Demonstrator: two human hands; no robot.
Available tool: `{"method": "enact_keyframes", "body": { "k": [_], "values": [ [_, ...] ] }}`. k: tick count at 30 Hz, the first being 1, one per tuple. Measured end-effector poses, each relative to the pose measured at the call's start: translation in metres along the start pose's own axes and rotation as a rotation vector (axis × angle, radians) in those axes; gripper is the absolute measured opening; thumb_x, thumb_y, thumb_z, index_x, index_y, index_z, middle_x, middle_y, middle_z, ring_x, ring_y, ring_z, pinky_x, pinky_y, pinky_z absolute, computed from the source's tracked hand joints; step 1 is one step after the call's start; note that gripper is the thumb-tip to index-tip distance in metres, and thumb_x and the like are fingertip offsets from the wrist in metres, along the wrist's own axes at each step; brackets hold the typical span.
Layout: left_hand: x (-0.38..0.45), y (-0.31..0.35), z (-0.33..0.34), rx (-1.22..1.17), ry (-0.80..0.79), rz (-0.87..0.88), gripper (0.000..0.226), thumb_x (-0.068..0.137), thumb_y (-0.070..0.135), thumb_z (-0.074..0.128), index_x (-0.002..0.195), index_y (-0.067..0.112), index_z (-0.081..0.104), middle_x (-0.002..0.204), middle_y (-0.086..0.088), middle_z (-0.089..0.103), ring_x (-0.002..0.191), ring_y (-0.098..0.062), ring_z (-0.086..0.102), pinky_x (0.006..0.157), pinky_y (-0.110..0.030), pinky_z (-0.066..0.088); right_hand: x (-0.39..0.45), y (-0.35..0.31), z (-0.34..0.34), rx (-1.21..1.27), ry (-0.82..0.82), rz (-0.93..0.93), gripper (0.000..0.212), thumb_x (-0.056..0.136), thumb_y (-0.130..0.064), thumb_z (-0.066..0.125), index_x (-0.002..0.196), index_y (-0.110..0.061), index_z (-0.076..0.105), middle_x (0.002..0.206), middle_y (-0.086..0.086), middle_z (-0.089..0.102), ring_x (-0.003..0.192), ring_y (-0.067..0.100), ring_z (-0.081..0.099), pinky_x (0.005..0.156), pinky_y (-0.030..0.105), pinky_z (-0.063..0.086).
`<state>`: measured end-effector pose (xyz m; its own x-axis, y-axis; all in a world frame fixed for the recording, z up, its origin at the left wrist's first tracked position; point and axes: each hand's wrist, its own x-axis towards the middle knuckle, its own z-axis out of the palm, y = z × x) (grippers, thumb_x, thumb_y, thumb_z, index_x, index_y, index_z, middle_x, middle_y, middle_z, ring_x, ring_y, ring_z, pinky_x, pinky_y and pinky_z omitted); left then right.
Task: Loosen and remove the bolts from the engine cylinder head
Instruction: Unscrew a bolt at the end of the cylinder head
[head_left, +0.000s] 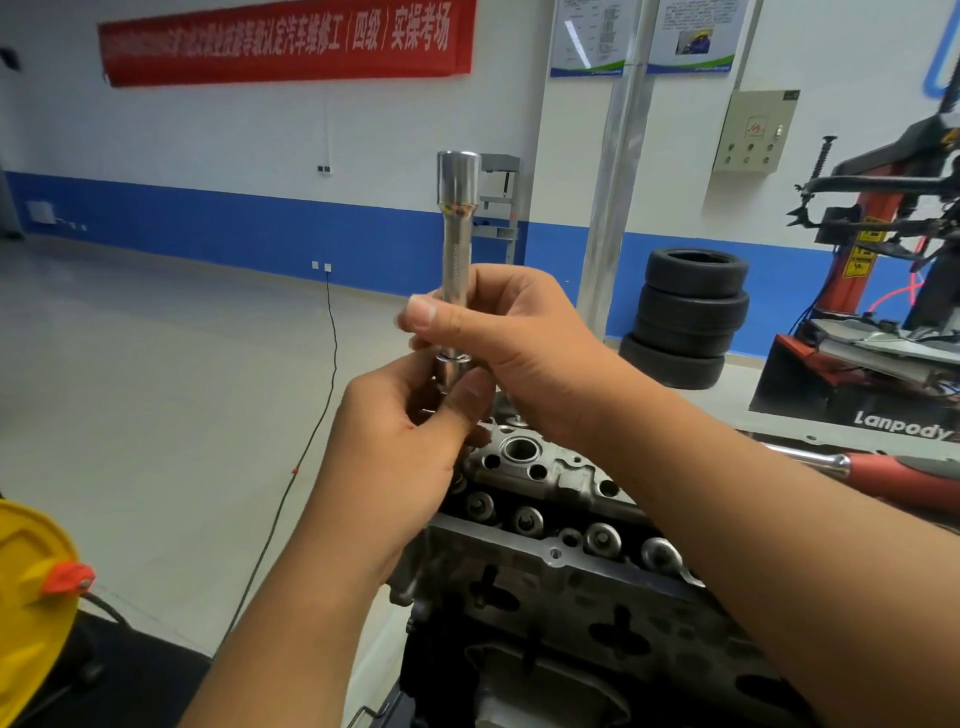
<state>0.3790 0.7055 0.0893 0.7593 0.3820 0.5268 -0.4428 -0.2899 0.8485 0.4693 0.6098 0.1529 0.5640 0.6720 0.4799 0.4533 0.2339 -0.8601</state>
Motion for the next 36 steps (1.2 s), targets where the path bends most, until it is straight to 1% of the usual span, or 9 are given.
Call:
{"method": "enact_keyframes", "body": {
  "k": [3,7,10,14,19,22,26,32,36],
  "values": [
    [0.003,0.000,-0.006,0.013,-0.120,-0.035,0.023,0.105,0.049,0.052,0.114,0.037,0.070,0.100,0.010,0.079,0.090,-0.014,0.078,0.088,-0.047,0.060,0.000,0.000,-0.002,-0.018,-0.051,0.025,0.029,0.091,-0.027,0.076,0.093,0.001,0.072,0.104,0.023,0.075,0.091,0.024,0.069,0.083,0.045,0.058],
    [0.004,-0.003,-0.014,-0.029,-0.186,-0.016,0.030,0.099,0.038,0.049,0.119,0.038,0.071,0.108,0.006,0.079,0.098,-0.021,0.078,0.095,-0.049,0.057,-0.002,-0.001,-0.003,0.024,-0.105,0.086,0.017,0.092,-0.029,0.074,0.080,-0.017,0.076,0.093,0.007,0.078,0.072,0.012,0.070,0.056,0.023,0.051],
    [0.002,-0.007,-0.012,-0.063,-0.073,0.046,0.016,0.100,0.031,0.067,0.113,0.036,0.076,0.102,0.003,0.080,0.090,-0.023,0.079,0.088,-0.051,0.061,-0.001,0.000,-0.002,0.017,-0.100,0.083,0.012,0.085,-0.026,0.079,0.080,-0.015,0.074,0.096,0.018,0.069,0.081,0.029,0.061,0.063,0.035,0.049],
    [-0.001,-0.008,-0.009,-0.091,0.113,0.056,0.033,0.068,0.047,0.079,0.099,0.040,0.081,0.092,0.005,0.079,0.082,-0.023,0.079,0.080,-0.051,0.064,0.000,0.001,-0.002,0.006,-0.076,0.077,0.019,0.082,-0.015,0.084,0.089,-0.005,0.068,0.091,0.019,0.067,0.083,0.031,0.065,0.079,0.049,0.053],
    [-0.002,-0.011,-0.011,-0.074,-0.005,0.005,0.021,0.095,0.053,0.067,0.112,0.044,0.078,0.103,0.008,0.081,0.098,-0.017,0.077,0.095,-0.052,0.059,-0.001,0.001,0.001,-0.006,-0.056,0.091,0.023,0.086,-0.015,0.082,0.089,-0.002,0.063,0.110,0.049,0.057,0.086,0.037,0.057,0.071,0.048,0.046],
    [-0.002,-0.012,-0.016,-0.118,-0.074,-0.026,0.028,0.103,0.032,0.053,0.121,0.036,0.075,0.114,0.006,0.079,0.108,-0.020,0.076,0.101,-0.051,0.056,-0.002,-0.001,-0.003,-0.011,-0.075,0.092,0.021,0.091,-0.016,0.077,0.089,0.000,0.063,0.107,0.031,0.072,0.093,0.035,0.063,0.075,0.047,0.049],
    [-0.004,-0.017,-0.014,-0.110,0.047,0.011,0.027,0.098,0.012,0.067,0.116,0.030,0.076,0.108,0.005,0.081,0.103,-0.022,0.077,0.099,-0.053,0.058,-0.004,-0.002,-0.005,0.018,-0.148,0.123,0.036,0.100,-0.017,0.065,0.112,0.016,0.062,0.106,0.012,0.076,0.097,0.027,0.069,0.085,0.050,0.051],
    [-0.007,-0.021,-0.009,-0.175,0.207,0.034,0.030,0.063,0.036,0.085,0.092,0.026,0.080,0.088,0.002,0.081,0.084,-0.017,0.079,0.080,-0.034,0.066,-0.003,0.007,-0.003,0.031,-0.156,0.137,0.021,0.085,-0.024,0.076,0.094,-0.007,0.066,0.098,0.012,0.075,0.093,0.027,0.070,0.087,0.051,0.056],
    [-0.006,-0.023,-0.009,-0.202,0.204,0.039,0.024,0.067,0.036,0.085,0.090,0.031,0.082,0.087,0.001,0.081,0.082,-0.017,0.079,0.081,-0.041,0.065,-0.001,0.010,-0.001,0.041,-0.136,0.117,0.018,0.083,-0.023,0.077,0.083,-0.012,0.063,0.093,0.012,0.076,0.092,0.026,0.071,0.081,0.048,0.056]
  ]
}}
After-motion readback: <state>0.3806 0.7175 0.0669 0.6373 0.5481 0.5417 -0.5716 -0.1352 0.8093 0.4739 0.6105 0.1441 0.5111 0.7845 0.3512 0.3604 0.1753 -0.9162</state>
